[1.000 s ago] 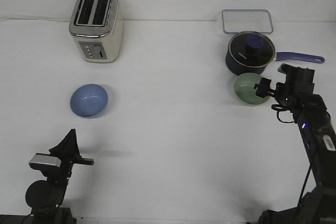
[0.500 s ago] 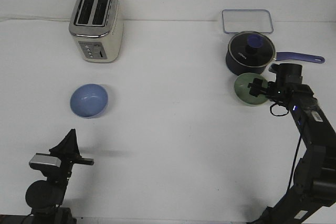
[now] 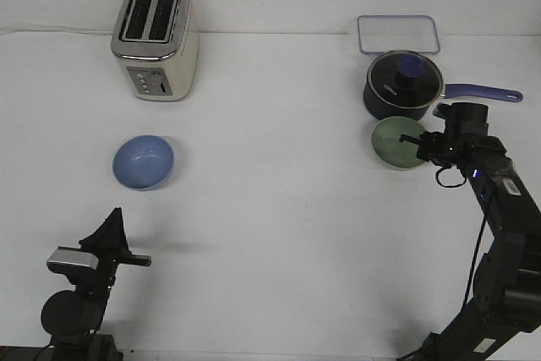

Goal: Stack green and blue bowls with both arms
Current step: 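Reach the right gripper forward to the rim of the pale green bowl, then close the right gripper on the green bowl rim and lift it, then carry the green bowl toward the table center and lower it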

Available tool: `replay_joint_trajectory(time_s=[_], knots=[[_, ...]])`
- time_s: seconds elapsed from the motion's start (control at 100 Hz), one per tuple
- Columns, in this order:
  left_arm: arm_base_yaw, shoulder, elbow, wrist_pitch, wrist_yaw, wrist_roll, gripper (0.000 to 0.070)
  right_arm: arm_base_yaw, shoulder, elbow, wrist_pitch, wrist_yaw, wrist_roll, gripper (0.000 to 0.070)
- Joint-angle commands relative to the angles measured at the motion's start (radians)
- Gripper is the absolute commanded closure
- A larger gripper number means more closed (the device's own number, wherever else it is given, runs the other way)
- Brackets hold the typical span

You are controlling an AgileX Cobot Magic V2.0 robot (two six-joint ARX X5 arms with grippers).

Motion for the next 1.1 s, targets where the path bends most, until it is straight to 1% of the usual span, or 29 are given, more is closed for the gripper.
replay_joint_trajectory(time_s=[0.0,0.2,0.34,0.52,0.58,0.66,0.79,0.86,0.96,1.09], knots=[[0.000,-0.002,-0.019,0.012,-0.003,0.003,0.0686,-0.007,-0.050,0.023,0.004,-0.023,-0.020,0.0700],[0.000,-0.002,-0.019,0.012,-0.003,0.003,0.0686,-0.011,-0.224,0.023,-0.042,-0.121,-0.028,0.0700],[0.000,-0.002,-0.019,0.012,-0.003,0.002,0.0686,-0.005,-0.347,0.023,-0.087,-0.171,-0.032,0.0700],[0.000,-0.002,-0.019,0.012,-0.003,0.003,0.0686,0.064,-0.454,0.017,-0.211,-0.175,-0.058,0.0700],[0.000,-0.002,-0.019,0.012,-0.003,0.003,0.0686,0.108,-0.486,-0.010,-0.222,-0.179,-0.058,0.0700],[0.000,-0.002,-0.019,0.012,-0.002,0.003,0.0686,0.183,-0.526,-0.069,-0.207,-0.177,-0.056,0.0700],[0.000,-0.002,-0.019,0.012,-0.002,0.003,0.0686,0.326,-0.562,-0.184,-0.158,-0.150,-0.036,0.0700],[0.000,-0.002,-0.019,0.012,-0.003,0.003,0.0686,0.401,-0.565,-0.243,-0.123,-0.119,-0.010,0.0700],[0.000,-0.002,-0.019,0.012,-0.002,0.003,0.0686,0.497,-0.563,-0.324,-0.060,-0.106,0.034,0.0700],[0.000,-0.002,-0.019,0.012,-0.003,0.002,0.0686,0.605,-0.549,-0.412,0.031,-0.063,0.098,0.0700]])
